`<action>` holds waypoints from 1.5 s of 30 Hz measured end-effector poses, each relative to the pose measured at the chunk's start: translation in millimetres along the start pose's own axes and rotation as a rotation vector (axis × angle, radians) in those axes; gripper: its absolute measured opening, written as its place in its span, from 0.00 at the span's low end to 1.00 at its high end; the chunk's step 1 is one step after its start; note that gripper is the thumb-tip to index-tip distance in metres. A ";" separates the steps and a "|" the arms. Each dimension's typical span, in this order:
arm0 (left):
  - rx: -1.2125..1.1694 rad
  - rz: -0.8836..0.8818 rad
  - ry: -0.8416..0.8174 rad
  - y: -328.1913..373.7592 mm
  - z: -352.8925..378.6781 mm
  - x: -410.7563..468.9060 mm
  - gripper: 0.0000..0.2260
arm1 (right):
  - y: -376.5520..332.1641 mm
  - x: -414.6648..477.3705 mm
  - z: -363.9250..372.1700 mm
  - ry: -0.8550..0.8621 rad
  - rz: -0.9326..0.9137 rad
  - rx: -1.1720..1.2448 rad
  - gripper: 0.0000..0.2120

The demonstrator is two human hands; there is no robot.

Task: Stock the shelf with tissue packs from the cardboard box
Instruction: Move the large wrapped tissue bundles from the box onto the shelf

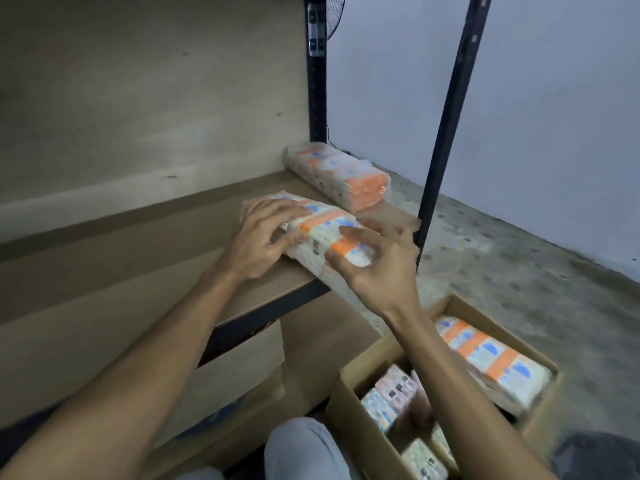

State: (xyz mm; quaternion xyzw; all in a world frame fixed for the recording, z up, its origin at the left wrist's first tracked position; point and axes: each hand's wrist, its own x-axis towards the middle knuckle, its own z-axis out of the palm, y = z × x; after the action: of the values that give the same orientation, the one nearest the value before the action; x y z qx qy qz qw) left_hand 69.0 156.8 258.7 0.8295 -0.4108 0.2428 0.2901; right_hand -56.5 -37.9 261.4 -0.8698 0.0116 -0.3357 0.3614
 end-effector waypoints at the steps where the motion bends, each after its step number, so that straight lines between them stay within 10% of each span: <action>1: 0.009 -0.021 -0.015 -9.0 -0.6 -2.6 0.18 | -1.0 2.1 7.6 -0.010 -0.016 -0.021 0.22; 11: 0.114 -0.068 -0.182 -50.1 -2.9 -1.0 0.22 | -3.4 21.6 53.8 -0.008 -0.073 -0.186 0.21; 20: 0.184 -0.210 -0.073 -43.6 -10.8 -17.4 0.29 | 14.7 15.8 18.4 -0.242 -0.156 -0.312 0.39; 30: 0.311 -0.780 -0.218 -30.4 -10.5 -47.7 0.35 | 21.2 3.8 37.3 -0.101 -0.225 -0.176 0.32; 45: 0.376 -0.761 -0.386 -33.7 -4.5 -36.2 0.26 | 21.2 31.9 68.2 0.039 -0.170 -0.023 0.24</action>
State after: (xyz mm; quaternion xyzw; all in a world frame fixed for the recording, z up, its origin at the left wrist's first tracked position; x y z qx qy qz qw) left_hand 76.3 196.1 229.2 0.9895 -0.0727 0.0304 0.1216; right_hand 13.3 -19.5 231.3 -0.8651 -0.0514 -0.3819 0.3211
